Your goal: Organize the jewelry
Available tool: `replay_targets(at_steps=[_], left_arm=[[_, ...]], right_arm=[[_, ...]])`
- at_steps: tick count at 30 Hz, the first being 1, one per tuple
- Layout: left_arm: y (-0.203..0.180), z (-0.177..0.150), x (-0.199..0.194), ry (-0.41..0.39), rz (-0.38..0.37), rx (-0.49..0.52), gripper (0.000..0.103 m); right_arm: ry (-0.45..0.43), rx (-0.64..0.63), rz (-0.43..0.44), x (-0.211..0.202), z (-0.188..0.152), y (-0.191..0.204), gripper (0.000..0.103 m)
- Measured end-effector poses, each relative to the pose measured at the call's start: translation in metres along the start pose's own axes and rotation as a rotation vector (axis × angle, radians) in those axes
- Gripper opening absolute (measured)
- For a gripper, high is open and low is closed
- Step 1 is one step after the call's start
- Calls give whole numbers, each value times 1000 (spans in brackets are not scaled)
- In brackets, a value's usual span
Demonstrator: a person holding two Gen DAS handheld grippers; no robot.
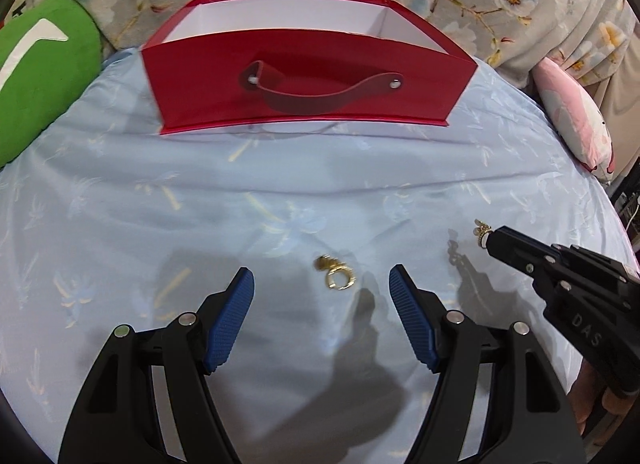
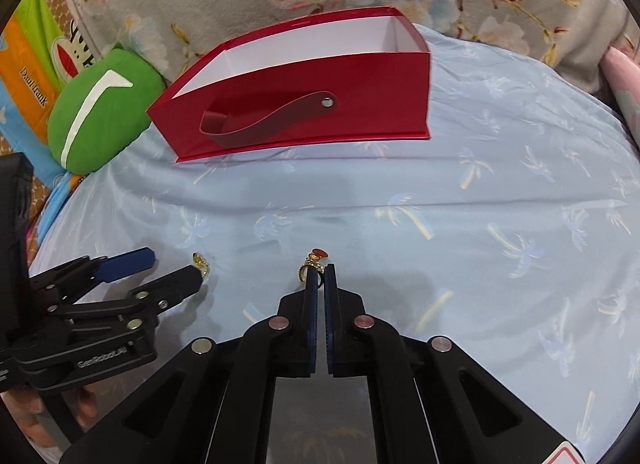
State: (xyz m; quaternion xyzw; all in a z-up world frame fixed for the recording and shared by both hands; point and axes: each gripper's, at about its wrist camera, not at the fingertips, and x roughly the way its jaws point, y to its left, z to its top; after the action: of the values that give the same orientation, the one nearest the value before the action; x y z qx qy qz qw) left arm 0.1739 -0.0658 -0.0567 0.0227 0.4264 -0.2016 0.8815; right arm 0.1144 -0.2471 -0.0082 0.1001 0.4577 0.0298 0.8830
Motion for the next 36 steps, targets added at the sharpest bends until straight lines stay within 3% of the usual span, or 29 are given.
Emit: replay_targets(at_steps=[7,14,26,32,36], left_arm=[[-12,1,12,-2,27,16,49],[-12,1,12,-7,10,8,17],[-6,2,-10,-31,-27,-23,15],[7,26,-43,-101,-12,-26,15],[20,63,-62,-162,18,-12,15]], right_arm=[[5,35,9,-7,-7,-10,2],[-5,45,30,-13,-7,-9,2],[-37,21,63,-29,4,4,2],[-102,-30,72,-46,35,11,2],[-154,-57,86,-55,72,14,2]])
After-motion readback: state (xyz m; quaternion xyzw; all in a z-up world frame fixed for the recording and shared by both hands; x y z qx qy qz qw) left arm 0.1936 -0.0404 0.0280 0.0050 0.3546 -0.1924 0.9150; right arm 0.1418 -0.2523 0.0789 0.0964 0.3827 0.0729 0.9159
